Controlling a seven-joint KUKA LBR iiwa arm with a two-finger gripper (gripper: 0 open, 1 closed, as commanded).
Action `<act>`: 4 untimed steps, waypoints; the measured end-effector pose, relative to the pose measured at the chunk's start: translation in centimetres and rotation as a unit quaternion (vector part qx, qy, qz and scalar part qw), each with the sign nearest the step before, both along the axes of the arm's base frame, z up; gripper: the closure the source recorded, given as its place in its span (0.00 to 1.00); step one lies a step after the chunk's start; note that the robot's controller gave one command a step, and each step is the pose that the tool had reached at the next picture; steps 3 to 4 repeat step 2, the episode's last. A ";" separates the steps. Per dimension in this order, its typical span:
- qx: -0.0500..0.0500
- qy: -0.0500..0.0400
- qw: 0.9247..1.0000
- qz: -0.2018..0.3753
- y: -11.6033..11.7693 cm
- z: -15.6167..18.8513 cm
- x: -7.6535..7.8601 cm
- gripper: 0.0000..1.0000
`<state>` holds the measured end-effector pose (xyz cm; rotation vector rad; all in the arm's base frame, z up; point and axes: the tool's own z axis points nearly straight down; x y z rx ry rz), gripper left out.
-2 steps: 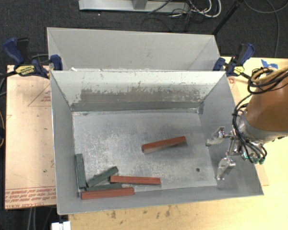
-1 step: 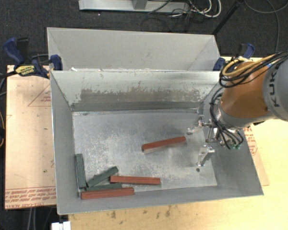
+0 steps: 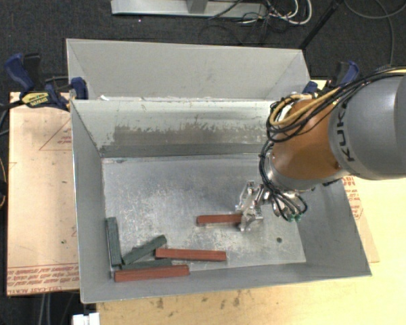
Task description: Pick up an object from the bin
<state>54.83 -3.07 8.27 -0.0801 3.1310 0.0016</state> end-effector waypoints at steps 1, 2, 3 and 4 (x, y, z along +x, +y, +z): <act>0.000 0.000 1.000 0.000 0.0 0.0 0.0 1.00; -0.001 0.003 1.000 0.011 1.0 13.9 0.8 1.00; -0.001 0.003 1.000 0.011 1.0 13.9 0.8 1.00; -0.001 0.003 1.000 0.011 1.0 13.9 0.8 1.00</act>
Offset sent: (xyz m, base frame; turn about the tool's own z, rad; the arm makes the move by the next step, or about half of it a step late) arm 0.0066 0.0099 0.1390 -0.0216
